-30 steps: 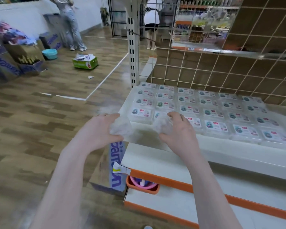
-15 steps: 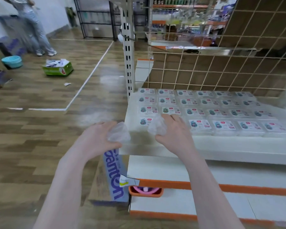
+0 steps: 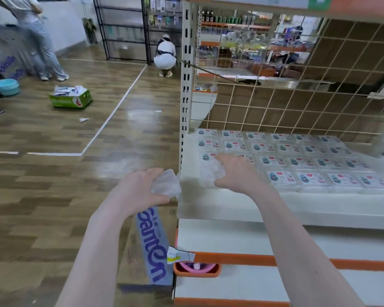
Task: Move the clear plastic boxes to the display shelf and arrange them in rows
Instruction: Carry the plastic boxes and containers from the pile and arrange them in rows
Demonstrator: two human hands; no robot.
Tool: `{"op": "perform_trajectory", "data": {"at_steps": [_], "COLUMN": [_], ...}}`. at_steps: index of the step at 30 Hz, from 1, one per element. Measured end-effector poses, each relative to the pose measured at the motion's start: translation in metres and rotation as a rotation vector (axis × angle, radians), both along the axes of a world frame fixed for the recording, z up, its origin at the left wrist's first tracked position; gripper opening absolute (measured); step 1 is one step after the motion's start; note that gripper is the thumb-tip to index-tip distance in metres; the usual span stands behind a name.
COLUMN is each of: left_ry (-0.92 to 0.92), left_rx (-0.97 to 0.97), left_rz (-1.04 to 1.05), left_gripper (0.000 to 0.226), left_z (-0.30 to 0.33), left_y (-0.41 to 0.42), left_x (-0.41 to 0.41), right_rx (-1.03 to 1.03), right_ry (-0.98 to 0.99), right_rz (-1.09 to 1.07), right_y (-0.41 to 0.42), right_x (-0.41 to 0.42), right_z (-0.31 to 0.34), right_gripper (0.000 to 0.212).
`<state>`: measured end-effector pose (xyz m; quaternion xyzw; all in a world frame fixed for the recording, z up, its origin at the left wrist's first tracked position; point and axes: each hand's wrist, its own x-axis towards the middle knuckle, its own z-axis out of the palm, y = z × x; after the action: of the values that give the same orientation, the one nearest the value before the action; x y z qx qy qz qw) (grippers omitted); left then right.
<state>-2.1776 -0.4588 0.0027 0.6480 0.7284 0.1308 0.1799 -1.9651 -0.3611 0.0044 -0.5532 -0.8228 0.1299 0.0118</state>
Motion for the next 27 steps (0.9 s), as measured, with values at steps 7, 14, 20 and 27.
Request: {"op": "perform_trajectory", "data": {"at_steps": [7, 14, 20, 27], "left_ry": [-0.007, 0.003, 0.013, 0.024], "left_rx": [0.003, -0.008, -0.001, -0.011], "left_rz": [0.007, 0.021, 0.022, 0.041], "left_gripper": [0.069, 0.076, 0.077, 0.076], "left_z": [0.002, -0.004, -0.004, -0.006], "left_y": [0.008, 0.013, 0.017, 0.022], "left_x": [-0.002, -0.006, -0.005, -0.001], "right_rx": [-0.015, -0.027, -0.053, -0.042], "right_ry": [-0.031, 0.155, 0.51, 0.633], "right_rz": [0.077, 0.039, 0.029, -0.031], "right_y": [0.01, 0.019, 0.029, 0.03], "right_x": [-0.006, -0.006, 0.005, 0.036], "right_z": [0.002, 0.014, 0.023, 0.005], "right_gripper": [0.071, 0.066, 0.072, 0.065]}}
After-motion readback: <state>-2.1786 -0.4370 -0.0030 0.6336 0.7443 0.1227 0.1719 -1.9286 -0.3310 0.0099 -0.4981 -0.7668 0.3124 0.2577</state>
